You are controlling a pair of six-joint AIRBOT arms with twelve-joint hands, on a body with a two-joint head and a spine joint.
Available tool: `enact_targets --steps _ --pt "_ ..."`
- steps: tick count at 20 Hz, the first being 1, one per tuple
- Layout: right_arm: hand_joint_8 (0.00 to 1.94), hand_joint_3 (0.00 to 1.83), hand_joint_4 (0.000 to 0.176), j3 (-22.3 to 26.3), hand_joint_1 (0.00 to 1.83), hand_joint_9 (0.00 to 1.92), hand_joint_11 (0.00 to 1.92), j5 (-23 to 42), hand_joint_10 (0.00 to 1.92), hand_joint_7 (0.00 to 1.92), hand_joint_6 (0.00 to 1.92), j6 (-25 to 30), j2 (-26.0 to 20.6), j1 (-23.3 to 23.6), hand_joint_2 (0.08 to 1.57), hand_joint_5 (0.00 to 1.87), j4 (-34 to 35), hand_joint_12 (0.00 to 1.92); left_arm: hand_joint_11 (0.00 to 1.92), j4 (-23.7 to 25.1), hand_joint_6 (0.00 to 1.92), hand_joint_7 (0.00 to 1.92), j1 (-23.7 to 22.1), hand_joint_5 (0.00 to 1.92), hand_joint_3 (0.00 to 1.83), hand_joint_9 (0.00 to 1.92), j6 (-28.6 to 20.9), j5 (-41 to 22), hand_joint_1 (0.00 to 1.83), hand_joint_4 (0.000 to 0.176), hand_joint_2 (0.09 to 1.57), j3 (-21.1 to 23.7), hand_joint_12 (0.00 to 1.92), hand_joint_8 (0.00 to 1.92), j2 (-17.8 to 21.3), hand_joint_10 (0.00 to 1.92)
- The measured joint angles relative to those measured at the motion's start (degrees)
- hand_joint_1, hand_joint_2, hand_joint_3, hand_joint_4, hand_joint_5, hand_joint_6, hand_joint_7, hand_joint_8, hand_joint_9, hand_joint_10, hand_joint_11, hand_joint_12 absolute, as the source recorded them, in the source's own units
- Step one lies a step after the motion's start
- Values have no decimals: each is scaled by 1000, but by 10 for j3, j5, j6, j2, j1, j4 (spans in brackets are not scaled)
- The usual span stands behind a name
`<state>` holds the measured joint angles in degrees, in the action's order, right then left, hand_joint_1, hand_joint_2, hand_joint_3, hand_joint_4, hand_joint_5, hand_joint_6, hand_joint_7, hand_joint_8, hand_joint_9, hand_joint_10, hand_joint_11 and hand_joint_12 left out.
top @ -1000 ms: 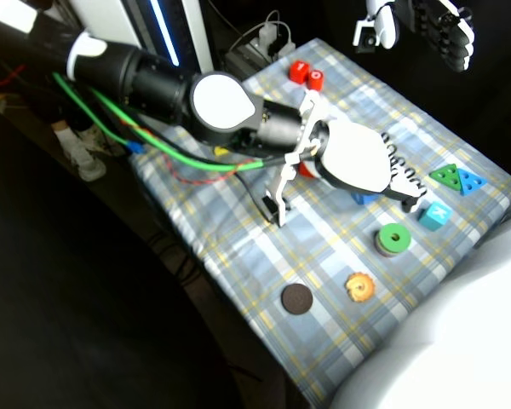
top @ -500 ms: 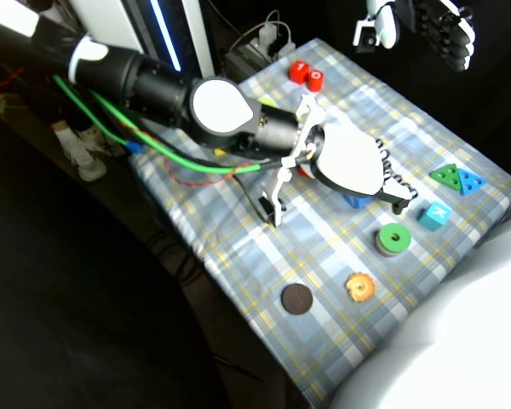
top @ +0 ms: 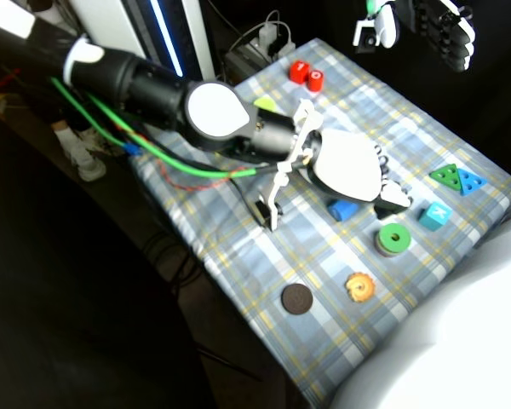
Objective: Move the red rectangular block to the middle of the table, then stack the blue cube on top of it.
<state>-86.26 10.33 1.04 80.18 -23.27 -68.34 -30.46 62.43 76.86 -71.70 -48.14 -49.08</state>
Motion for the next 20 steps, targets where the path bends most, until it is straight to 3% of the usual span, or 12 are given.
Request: enact_targets --steps 2,4,6,8,9,12,13,14,15,16,17,20 --pt "1533 0 0 14 1307 524 208 13 1701 643 1387 0 -22 14 1292 691 5 1810 0 0 0 0 0 0 6 0 0 0 918 46 1449 0 0 0 0 0" --pt "1451 0 0 25 1165 371 7 27 1243 614 1360 0 -41 24 1265 805 12 1700 0 0 0 0 0 0 8 0 0 1 880 51 1457 0 0 0 0 0" --pt "1396 1 0 35 1285 557 209 41 1570 690 1394 1 -55 27 1263 723 22 1830 0 0 0 0 0 0 8 0 0 1 877 71 1459 0 0 0 0 0" --pt "1472 0 0 41 1313 540 239 62 1690 678 1356 1 -68 27 1277 709 43 1819 0 0 0 0 0 0 7 0 0 1 853 74 1460 0 0 0 0 0" --pt "1506 0 0 44 1168 427 160 68 1482 659 1323 1 -73 27 1267 757 48 1862 0 -1 0 0 0 0 6 0 0 1 847 81 1457 0 0 0 0 0" --pt "1525 0 0 48 1113 311 11 73 1284 580 1467 0 -84 27 1302 713 52 1847 0 -2 0 0 0 0 1 0 0 1 865 80 1453 0 0 0 0 0" --pt "1542 0 20 48 1083 294 1 73 1211 597 1584 0 -84 27 1330 602 52 1790 0 -2 0 0 0 0 2 0 0 2 870 78 1454 0 0 0 0 0" --pt "826 0 12 48 1074 183 0 73 1038 320 903 0 -84 27 1219 299 52 1644 0 -2 0 0 0 0 3 0 0 2 843 94 1458 0 0 0 -1 0" --pt "329 0 59 48 1051 100 0 71 790 241 449 -2 -84 27 1147 222 53 1413 0 -2 0 0 1 0 3 0 0 2 836 95 1456 0 0 0 -1 0" --pt "117 0 72 48 1027 71 0 62 506 163 219 -13 -82 27 1092 172 53 1100 0 -3 0 0 2 0 4 0 0 2 839 88 1460 0 0 0 -1 0" --pt "12 0 94 48 1072 49 0 50 351 145 33 -25 -82 27 1047 161 53 1027 0 -3 0 0 2 0 0 0 0 3 870 81 1453 0 0 0 -1 0" --pt "0 4 116 47 1022 1 0 25 280 78 3 -46 -83 27 1082 88 56 924 0 -3 0 0 2 0 0 0 0 2 909 69 1445 0 0 0 -1 0"
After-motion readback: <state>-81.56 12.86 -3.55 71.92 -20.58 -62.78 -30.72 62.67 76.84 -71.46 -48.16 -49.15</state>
